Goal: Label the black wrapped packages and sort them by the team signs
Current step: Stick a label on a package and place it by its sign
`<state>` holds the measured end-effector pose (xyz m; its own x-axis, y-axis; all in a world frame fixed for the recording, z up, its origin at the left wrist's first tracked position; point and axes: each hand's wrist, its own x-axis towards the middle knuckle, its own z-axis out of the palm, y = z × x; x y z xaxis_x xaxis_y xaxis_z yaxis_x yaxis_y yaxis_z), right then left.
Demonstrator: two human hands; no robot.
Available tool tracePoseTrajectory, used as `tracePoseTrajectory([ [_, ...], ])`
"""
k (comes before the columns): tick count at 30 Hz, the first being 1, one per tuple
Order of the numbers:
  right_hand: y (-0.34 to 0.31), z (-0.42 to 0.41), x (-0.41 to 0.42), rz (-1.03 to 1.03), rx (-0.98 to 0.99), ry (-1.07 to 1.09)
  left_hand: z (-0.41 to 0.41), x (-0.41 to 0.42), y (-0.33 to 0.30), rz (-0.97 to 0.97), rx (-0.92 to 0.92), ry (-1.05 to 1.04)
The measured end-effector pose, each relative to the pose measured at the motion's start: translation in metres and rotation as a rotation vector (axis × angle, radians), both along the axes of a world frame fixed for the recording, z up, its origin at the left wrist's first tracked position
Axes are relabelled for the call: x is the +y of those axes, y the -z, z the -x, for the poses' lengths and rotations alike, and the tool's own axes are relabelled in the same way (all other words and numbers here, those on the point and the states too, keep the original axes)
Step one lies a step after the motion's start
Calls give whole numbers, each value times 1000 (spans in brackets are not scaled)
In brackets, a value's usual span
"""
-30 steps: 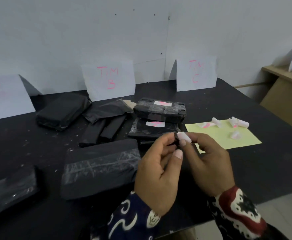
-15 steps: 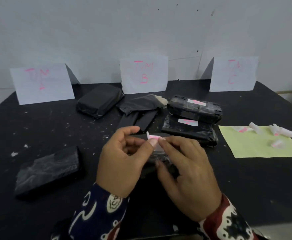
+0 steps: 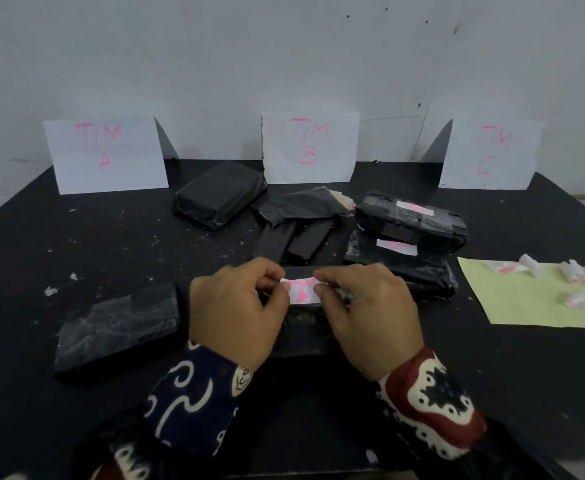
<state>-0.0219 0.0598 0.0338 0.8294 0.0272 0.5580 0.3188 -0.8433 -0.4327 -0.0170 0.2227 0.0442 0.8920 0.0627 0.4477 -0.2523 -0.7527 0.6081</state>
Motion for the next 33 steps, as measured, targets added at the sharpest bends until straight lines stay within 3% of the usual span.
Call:
tracePoseTrajectory([
  [10, 12, -9, 1, 134, 53, 40, -4, 1, 15, -206, -35, -33],
  [17, 10, -3, -6, 223, 163, 91, -12, 14, 22, -214, 30, 72],
  [19, 9, 0, -7, 197, 123, 97, -15, 21, 21, -134, 120, 95],
  [21, 7, 5, -9, 118, 21, 68, -15, 28, 18, -120, 97, 141],
  [23, 5, 11, -10, 108, -34, -13, -11, 33, 16, -205, 13, 276],
  [26, 7, 16, -10, 270, 95, -146, 0, 37, 17, -351, 36, 479],
  [30, 11, 16, -11, 459, 302, -156, 5, 49, 25, -593, 101, 504],
  [33, 10, 17, -14, 490, 320, -161, 1, 54, 32, -597, 82, 535],
])
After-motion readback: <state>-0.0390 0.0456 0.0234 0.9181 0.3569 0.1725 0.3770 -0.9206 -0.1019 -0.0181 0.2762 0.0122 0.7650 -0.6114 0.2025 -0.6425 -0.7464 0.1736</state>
